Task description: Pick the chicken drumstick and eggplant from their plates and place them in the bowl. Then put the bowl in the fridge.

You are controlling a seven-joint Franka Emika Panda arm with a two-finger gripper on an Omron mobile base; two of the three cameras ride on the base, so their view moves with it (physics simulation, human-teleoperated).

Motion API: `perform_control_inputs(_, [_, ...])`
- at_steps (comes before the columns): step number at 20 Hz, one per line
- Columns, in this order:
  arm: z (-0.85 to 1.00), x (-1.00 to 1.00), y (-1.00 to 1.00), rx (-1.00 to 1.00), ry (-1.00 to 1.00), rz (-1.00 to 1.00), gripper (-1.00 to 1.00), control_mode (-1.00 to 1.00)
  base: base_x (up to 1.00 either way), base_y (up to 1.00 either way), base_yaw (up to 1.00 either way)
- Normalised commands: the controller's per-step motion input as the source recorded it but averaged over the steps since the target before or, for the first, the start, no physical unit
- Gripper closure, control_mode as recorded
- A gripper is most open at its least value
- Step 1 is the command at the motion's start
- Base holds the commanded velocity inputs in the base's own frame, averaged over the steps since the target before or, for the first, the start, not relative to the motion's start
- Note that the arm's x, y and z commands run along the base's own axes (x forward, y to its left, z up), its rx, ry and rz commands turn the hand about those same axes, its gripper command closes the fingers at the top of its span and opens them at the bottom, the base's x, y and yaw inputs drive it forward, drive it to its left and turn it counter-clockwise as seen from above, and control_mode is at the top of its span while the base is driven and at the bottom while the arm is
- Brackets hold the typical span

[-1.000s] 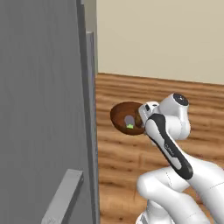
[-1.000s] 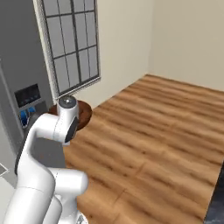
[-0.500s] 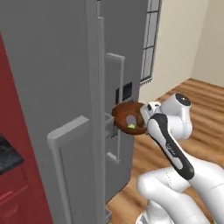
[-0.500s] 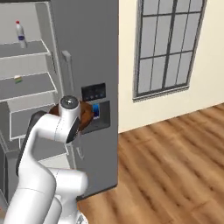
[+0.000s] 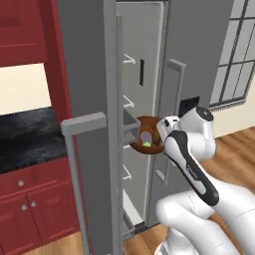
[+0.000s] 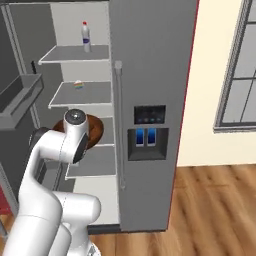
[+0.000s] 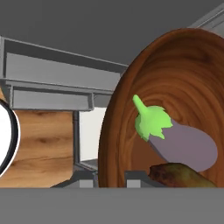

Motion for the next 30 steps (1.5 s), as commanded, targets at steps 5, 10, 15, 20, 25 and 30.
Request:
perform_control_inputs(5, [0.0,0.0,0.0,0.0,0.0,0.0,1.0,1.0,0.45,-0.44,0.29])
perform_control_inputs(10, [0.0,0.0,0.0,0.0,0.0,0.0,1.0,1.0,0.21,-0.16,0.08])
perform_control_inputs(15, [0.0,0.0,0.0,0.0,0.0,0.0,1.0,1.0,0.34,-0.04,0.25])
perform_control_inputs(20, [0.0,0.0,0.0,0.0,0.0,0.0,1.0,1.0,0.5,-0.21,0.36])
perform_control_inputs(25, [0.0,0.0,0.0,0.0,0.0,0.0,1.0,1.0,0.49,-0.29,0.24])
perform_control_inputs(30, [0.0,0.0,0.0,0.0,0.0,0.0,1.0,1.0,0.27,-0.29,0.02])
